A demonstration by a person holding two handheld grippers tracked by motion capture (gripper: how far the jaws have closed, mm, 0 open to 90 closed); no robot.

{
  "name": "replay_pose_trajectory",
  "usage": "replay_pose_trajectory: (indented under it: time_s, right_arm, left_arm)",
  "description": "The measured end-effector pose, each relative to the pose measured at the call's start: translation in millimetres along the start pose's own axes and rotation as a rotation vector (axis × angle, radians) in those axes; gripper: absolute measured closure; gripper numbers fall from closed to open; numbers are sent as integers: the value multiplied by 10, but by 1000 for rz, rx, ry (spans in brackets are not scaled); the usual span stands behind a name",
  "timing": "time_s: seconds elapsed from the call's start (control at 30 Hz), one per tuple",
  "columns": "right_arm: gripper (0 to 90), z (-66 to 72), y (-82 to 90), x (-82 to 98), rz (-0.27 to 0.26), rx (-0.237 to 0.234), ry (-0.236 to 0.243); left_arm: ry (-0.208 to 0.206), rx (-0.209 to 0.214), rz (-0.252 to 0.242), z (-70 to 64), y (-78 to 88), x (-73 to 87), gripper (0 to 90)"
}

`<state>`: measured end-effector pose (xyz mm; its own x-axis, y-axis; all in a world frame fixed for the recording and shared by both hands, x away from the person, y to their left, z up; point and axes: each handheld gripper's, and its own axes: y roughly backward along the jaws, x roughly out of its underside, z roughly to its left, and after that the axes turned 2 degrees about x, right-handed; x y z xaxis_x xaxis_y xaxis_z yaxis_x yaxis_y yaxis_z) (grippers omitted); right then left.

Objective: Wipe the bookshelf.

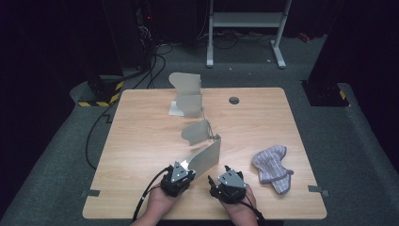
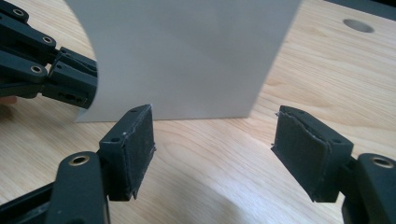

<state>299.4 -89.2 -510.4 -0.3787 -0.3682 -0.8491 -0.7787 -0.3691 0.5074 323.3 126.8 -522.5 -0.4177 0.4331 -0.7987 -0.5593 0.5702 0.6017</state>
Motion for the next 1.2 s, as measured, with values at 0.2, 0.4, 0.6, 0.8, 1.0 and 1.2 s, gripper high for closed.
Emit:
replay_pose_trajectory:
  time_s: [0.2, 0.4, 0.6, 0.8, 1.0, 1.2]
  right_arm:
    - [282, -63, 85, 54, -2, 27, -14]
    - [270, -55, 111, 54, -13, 19, -16]
    - [250, 4, 66, -28, -34, -4, -9]
    - [229, 106, -15, -119, -47, -23, -3]
    - [209, 137, -111, -167, -38, -20, -28]
    - [165, 145, -180, -206, -25, -5, -46]
  left_arm:
    - [-26, 53, -1, -113, -107, -85, 822]
    - [-15, 62, -15, -98, -98, -95, 777]
    - [28, 39, -57, 22, 84, -9, 735]
    - [69, -2, -72, 170, 277, 132, 719]
    - [81, -2, -93, 230, 393, 202, 709]
    - [82, 0, -92, 224, 419, 236, 696]
